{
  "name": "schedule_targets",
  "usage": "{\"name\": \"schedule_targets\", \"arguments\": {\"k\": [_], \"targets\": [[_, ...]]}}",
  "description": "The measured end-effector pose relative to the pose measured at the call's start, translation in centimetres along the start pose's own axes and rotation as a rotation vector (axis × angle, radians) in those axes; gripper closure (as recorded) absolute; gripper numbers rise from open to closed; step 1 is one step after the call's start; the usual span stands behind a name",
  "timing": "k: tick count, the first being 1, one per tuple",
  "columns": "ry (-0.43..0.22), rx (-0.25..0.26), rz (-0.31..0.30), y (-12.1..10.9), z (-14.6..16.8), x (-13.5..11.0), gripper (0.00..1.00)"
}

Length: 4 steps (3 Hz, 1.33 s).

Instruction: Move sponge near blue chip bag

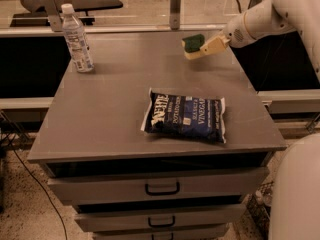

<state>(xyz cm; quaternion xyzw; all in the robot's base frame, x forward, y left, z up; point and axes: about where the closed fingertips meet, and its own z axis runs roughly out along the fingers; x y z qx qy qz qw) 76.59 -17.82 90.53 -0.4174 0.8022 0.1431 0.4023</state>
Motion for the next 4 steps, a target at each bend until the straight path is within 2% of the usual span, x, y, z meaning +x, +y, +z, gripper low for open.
{"name": "schedule_targets", "arguments": {"k": [1,2,3,4], "targets": [[-0.003,-0.027,-0.020,0.5,0.7,-0.5,1.00],[0.003,-0.128,-0.093,4.0,-0.5,-0.5,1.00],[0.028,-0.223,-0.148,7.4,-2.2,0.5,1.00],[0.048,-0.279,-0.195,9.4,-4.5,1.5,1.00]]}}
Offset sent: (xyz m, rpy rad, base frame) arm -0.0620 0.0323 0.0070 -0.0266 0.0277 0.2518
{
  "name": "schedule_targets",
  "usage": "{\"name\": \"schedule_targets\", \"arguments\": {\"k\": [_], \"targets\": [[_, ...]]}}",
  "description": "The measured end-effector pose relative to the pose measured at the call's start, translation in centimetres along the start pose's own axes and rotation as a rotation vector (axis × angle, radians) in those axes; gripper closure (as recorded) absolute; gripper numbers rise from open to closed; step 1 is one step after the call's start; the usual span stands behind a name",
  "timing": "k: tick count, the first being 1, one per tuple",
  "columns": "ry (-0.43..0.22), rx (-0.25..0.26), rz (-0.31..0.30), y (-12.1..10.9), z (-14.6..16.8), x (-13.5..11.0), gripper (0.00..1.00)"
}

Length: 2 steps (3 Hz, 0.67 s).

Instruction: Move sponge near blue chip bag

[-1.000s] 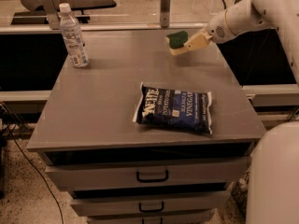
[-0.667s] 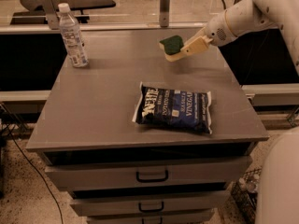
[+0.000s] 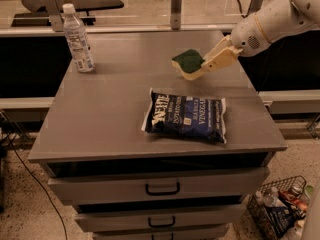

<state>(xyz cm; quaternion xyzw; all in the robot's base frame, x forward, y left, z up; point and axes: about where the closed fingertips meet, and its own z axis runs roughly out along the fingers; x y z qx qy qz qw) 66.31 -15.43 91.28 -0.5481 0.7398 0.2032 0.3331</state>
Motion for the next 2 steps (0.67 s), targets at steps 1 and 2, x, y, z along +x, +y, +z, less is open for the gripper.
{"name": "schedule_targets", "arguments": {"k": [1,2], "targets": [[0.032,-0.008,-0.023,1.0,-2.3,1.6,1.00],[0.051,0.020,-0.033,0.5,-5.5,3.8,1.00]]}}
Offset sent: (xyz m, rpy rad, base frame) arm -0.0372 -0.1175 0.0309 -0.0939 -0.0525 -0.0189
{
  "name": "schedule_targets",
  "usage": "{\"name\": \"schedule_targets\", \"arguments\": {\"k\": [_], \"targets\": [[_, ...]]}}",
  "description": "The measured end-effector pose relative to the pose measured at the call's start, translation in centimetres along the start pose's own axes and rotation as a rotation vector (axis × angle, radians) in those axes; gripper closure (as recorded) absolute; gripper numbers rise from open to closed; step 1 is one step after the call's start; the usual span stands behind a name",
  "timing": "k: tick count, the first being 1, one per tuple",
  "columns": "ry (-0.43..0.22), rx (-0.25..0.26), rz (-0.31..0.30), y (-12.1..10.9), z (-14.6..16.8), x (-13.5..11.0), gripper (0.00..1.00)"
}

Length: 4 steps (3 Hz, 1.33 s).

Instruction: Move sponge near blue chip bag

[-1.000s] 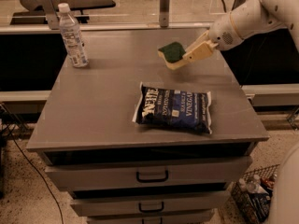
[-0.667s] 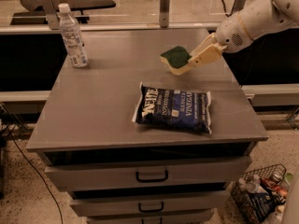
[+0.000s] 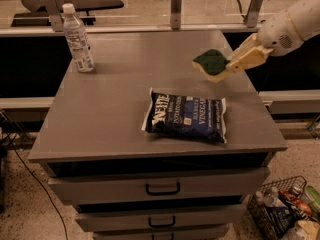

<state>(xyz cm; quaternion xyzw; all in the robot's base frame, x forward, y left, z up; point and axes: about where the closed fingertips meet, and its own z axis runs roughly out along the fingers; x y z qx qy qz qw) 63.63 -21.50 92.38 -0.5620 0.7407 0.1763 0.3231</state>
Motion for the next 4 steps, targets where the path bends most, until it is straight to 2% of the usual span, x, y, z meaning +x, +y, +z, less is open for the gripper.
{"name": "schedule_targets", "arguments": {"k": [1,2,4], "targets": [[0.006,0.024,-0.009,-0.6,-2.6,2.1,1.00],[0.014,0.013,-0.008,-0.3,-4.0,4.5,1.00],[0.006,-0.075,0.031,2.0,-2.9,8.0,1.00]]}}
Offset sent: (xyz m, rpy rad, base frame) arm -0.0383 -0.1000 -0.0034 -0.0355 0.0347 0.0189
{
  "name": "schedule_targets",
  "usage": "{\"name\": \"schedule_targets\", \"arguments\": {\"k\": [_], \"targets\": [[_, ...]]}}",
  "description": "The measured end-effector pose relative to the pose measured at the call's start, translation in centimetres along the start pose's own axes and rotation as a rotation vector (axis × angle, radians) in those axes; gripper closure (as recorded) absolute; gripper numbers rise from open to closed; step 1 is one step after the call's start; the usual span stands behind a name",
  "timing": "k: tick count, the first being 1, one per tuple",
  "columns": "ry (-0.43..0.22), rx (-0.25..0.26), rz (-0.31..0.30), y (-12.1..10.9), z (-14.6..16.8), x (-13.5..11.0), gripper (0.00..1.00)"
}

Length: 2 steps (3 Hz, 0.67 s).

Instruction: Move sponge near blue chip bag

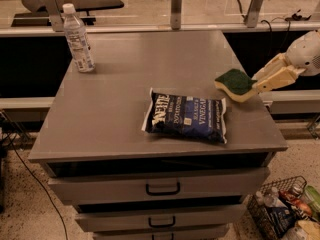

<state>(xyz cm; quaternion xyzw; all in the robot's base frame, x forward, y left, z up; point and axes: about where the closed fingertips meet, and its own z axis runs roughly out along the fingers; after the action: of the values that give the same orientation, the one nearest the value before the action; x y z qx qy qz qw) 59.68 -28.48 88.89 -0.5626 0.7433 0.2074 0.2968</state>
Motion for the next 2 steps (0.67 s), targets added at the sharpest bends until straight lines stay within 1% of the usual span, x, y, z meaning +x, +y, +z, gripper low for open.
{"name": "schedule_targets", "arguments": {"k": [1,2], "targets": [[-0.007,-0.053,0.013,1.1,1.8,0.5,0.84],[-0.011,-0.091,0.005,2.2,3.0,0.2,0.61]]}}
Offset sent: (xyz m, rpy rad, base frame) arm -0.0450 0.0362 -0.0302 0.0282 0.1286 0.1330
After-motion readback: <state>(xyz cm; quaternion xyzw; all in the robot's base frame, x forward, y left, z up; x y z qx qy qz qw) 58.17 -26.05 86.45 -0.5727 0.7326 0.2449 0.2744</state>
